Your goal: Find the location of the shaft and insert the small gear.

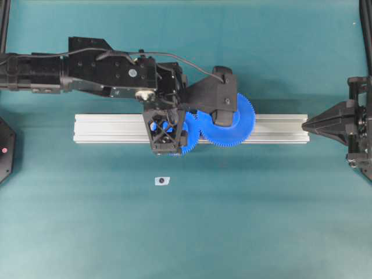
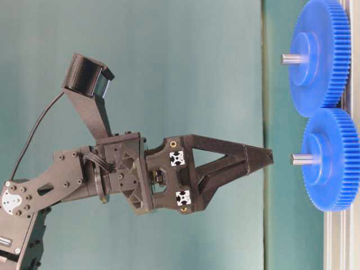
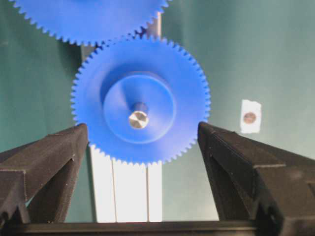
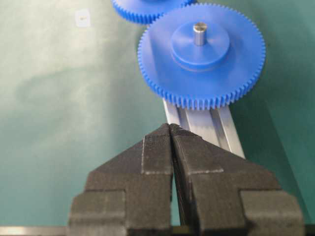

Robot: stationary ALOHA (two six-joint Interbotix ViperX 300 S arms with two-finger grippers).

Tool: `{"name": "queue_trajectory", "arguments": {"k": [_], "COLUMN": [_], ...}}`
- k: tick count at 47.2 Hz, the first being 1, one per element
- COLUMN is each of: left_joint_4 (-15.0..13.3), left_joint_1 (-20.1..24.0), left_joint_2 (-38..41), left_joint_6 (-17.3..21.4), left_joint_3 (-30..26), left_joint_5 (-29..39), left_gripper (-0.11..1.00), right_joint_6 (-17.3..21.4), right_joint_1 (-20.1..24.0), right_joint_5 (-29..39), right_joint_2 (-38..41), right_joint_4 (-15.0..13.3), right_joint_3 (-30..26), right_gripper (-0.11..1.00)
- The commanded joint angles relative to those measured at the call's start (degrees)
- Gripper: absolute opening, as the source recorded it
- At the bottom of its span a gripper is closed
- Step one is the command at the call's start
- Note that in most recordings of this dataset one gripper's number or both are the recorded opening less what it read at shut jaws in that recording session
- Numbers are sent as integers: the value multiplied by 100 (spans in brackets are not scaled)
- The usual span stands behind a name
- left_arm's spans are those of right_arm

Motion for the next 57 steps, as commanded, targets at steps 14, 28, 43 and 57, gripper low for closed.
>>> {"name": "queue_trajectory", "arguments": {"k": [14,28,43,57], "left_joint_4": [18,9,18,18], "left_joint_1": [-26,-26,-35,-44], "left_joint_2": [-457,-536,-545,-545], "left_joint_6": [0,18,0,-9], "left_joint_3": [-316,-369,-369,-369], "left_joint_5": [18,272,334,334], "left_gripper": [86,86,86,86], "right_joint_6": [53,53,53,53], "right_joint_1": [-26,-26,-26,-26], "right_joint_5": [-35,-44,-62,-62], "right_joint_2": [35,44,35,35], "right_joint_4": [9,18,18,18], "right_joint_3": [-53,-53,-53,-53], "right_gripper": [3,3,3,3]}}
